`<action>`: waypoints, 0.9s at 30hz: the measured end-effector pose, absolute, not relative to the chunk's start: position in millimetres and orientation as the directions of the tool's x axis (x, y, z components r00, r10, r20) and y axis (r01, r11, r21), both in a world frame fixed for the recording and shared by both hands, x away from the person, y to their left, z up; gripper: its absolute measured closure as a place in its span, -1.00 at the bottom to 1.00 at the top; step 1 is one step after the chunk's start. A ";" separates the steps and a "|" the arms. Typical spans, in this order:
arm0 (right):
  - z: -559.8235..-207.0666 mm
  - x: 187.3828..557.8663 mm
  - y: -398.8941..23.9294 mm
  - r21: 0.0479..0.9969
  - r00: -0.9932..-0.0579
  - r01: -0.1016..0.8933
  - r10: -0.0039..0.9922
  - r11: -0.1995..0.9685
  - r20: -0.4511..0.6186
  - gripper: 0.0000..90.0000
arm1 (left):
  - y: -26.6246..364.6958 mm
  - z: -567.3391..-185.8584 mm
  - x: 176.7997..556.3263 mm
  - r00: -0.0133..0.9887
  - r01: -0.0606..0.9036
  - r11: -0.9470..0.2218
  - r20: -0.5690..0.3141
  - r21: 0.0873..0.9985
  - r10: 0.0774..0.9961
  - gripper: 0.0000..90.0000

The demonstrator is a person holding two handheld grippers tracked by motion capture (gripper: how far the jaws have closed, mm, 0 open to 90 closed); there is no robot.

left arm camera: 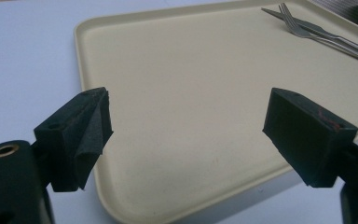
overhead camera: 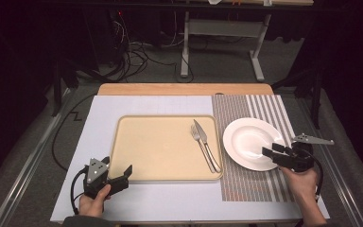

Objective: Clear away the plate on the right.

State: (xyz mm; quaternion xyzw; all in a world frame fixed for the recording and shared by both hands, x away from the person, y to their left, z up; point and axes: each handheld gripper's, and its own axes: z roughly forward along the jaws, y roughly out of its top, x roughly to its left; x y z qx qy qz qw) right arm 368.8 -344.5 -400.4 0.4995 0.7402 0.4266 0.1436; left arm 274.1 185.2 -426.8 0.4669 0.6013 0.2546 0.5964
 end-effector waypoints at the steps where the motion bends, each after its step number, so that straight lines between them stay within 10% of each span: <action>1: -400.7 369.7 -345.4 0.774 -0.454 0.620 0.863 0.128 0.221 0.00 | 185.2 -426.8 274.2 0.147 0.257 0.435 -0.480 0.863 0.865 -0.65; 27: -404.8 385.2 -370.6 0.750 -0.343 0.661 0.898 0.023 0.275 -0.03 | 185.7 -427.0 274.3 0.144 0.258 0.432 -0.477 0.864 0.867 -0.65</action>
